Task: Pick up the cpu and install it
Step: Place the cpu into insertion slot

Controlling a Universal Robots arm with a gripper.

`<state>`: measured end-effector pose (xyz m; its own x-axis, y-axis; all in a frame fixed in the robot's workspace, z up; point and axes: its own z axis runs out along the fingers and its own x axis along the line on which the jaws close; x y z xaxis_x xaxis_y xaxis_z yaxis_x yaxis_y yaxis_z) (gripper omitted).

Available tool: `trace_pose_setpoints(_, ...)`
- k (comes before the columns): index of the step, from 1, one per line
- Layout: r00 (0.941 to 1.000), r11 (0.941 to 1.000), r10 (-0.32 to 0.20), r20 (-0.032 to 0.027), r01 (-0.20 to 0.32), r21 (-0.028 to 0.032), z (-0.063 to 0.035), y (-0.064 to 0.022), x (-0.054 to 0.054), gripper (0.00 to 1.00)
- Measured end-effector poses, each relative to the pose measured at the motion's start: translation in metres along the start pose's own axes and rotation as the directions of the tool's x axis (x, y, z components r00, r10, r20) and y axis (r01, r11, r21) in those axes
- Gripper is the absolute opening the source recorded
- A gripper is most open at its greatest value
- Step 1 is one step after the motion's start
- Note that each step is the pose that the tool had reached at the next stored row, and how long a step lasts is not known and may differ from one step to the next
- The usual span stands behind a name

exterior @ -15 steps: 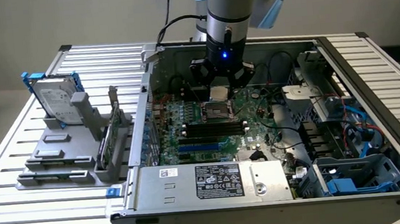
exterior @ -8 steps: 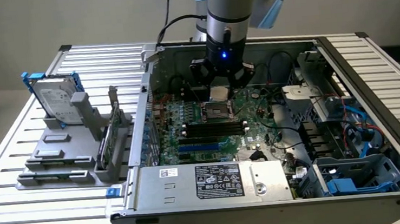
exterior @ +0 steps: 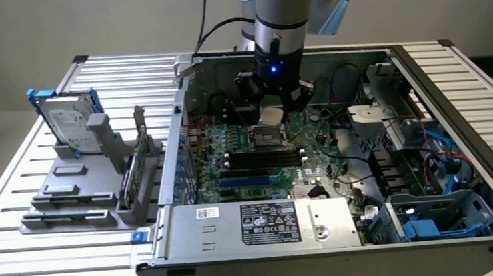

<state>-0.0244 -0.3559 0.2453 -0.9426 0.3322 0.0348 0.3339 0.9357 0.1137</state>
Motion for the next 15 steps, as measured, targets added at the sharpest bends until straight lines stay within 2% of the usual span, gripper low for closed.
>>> trace_pose_setpoints(3, 0.9985, 0.9986, 0.054, 0.0061, -0.054, -0.0019, 0.001, -0.0001, 0.0, 0.55)
trace_pose_setpoints(6, 0.9942, 0.9943, 0.107, 0.012, -0.107, -0.0043, 0.0018, -0.0002, -0.0001, 0.55)
trace_pose_setpoints(11, 0.9823, 0.9825, 0.186, 0.0202, -0.186, -0.0094, 0.0024, -0.0003, -0.0001, 0.55)
trace_pose_setpoints(15, 0.9696, 0.9699, 0.244, 0.0248, -0.243, -0.0151, 0.0026, -0.0003, -0.0001, 0.55)
